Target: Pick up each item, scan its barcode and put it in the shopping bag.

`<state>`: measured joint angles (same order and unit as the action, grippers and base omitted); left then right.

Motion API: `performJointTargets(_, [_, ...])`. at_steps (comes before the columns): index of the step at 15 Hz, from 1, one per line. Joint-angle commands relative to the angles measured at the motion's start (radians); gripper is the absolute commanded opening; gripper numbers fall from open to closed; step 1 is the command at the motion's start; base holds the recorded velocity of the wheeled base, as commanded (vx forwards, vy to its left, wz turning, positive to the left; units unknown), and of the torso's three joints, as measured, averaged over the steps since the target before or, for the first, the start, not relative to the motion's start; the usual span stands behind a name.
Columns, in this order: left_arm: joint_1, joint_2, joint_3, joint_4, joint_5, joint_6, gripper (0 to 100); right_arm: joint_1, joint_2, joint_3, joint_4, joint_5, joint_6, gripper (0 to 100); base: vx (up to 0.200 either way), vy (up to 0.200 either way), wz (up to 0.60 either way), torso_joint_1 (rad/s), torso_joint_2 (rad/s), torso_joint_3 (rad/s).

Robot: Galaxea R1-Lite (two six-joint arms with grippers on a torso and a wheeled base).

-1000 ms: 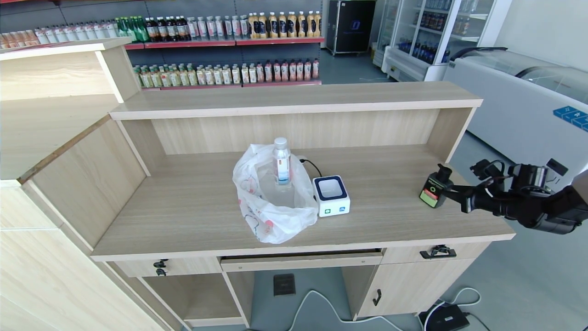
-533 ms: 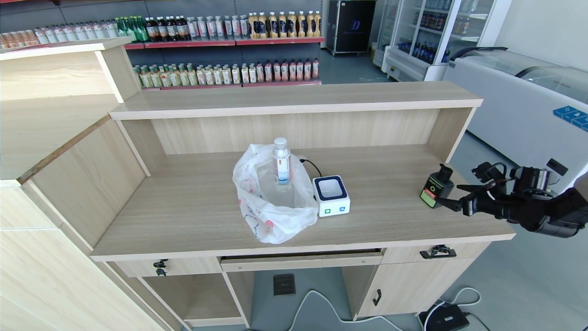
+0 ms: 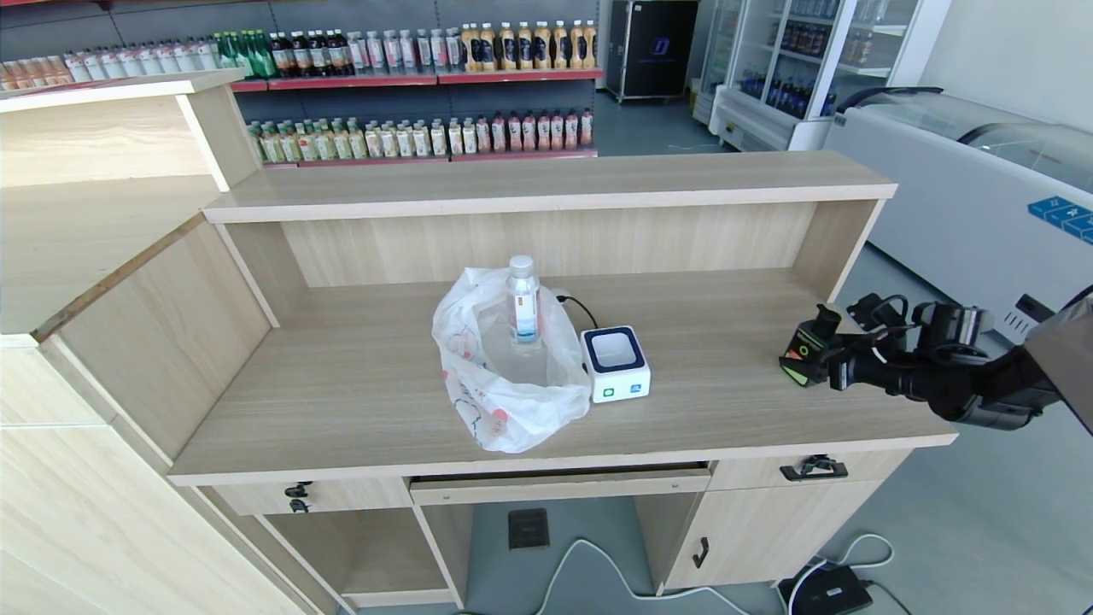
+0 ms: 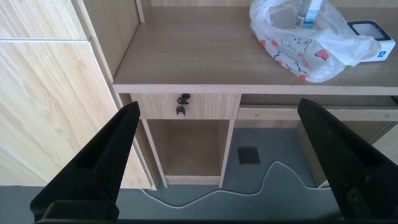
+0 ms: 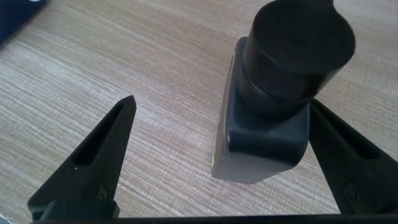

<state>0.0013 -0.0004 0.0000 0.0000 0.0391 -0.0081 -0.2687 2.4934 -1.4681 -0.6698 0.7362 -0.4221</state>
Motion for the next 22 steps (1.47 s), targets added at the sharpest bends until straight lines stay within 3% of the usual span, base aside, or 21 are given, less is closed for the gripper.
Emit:
performJointTargets(1, [0.000, 0.000, 0.000, 0.000, 0.001, 0.000, 100, 0.011, 0.030, -0.020, -0.002, 0.000, -0.001, 100, 0.000, 0.000, 0.00, 0.000, 0.00, 0.000])
performJointTargets(2, [0.000, 0.000, 0.000, 0.000, 0.001, -0.001, 100, 0.019, 0.041, -0.043, -0.002, 0.000, 0.000, 0, 0.000, 0.000, 0.00, 0.000, 0.00, 0.000])
performJointTargets(8, [0.000, 0.000, 0.000, 0.000, 0.001, 0.000, 100, 0.013, 0.035, -0.074, -0.004, -0.015, -0.006, 0, 0.000, 0.000, 0.00, 0.000, 0.00, 0.000])
performJointTargets(11, [0.000, 0.000, 0.000, 0.000, 0.001, 0.000, 100, 0.025, -0.067, -0.052, -0.004, -0.136, -0.050, 0, 0.000, 0.000, 0.00, 0.000, 0.00, 0.000])
performJointTargets(14, [0.000, 0.000, 0.000, 0.000, 0.001, -0.001, 100, 0.094, -0.398, 0.132, -0.005, -0.155, -0.276, 0, 0.000, 0.000, 0.00, 0.000, 0.00, 0.000])
performJointTargets(15, [0.000, 0.000, 0.000, 0.000, 0.001, 0.000, 100, 0.194, -0.619, 0.272, -0.008, -0.156, -0.340, 0, 0.000, 0.000, 0.00, 0.000, 0.00, 0.000])
performJointTargets(16, [0.000, 0.000, 0.000, 0.000, -0.001, -0.001, 100, 0.247, -0.702, 0.325, -0.013, -0.164, -0.418, 0, 0.000, 0.000, 0.00, 0.000, 0.00, 0.000])
performJointTargets(18, [0.000, 0.000, 0.000, 0.000, 0.001, 0.000, 100, 0.356, -0.854, 0.442, -0.014, -0.139, -0.761, 0, 0.000, 0.000, 0.00, 0.000, 0.00, 0.000])
performJointTargets(22, [0.000, 0.000, 0.000, 0.000, 0.001, -0.001, 100, 0.599, -0.976, 0.692, -0.019, -0.166, -1.199, 0, 0.000, 0.000, 0.00, 0.000, 0.00, 0.000])
